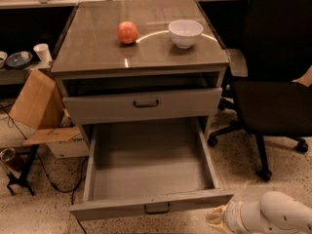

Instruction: Open middle drawer

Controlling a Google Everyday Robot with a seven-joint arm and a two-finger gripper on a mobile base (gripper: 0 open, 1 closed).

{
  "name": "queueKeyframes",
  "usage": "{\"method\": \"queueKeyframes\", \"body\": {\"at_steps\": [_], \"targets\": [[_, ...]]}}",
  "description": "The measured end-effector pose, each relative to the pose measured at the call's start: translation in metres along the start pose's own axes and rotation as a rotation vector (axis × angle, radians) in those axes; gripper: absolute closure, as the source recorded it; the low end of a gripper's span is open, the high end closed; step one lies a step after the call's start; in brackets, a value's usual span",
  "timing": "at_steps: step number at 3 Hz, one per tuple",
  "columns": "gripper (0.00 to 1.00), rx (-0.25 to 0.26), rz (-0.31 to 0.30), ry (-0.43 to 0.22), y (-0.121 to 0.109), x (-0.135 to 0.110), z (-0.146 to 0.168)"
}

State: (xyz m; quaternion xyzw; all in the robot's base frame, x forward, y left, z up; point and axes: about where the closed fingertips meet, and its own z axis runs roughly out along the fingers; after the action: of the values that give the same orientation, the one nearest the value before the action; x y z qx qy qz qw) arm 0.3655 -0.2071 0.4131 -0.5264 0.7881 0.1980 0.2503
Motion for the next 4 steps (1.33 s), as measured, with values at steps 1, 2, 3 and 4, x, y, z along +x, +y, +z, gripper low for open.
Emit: {"method": "queueKeyframes", "body": {"at_steps": [1,2,3,4], "targets": [[1.00,0.015,0.001,0.000,-0.013,0.011,0.025],[0.81,0.042,-0.015,-0.010,-0.032,0.006,0.046],[0.58,0.063,-0.043,-0.023,-0.048,-0.011,0.057],[0.27,0.079,-0.081,-0.022,-0.069,-0.033,0.074]]}}
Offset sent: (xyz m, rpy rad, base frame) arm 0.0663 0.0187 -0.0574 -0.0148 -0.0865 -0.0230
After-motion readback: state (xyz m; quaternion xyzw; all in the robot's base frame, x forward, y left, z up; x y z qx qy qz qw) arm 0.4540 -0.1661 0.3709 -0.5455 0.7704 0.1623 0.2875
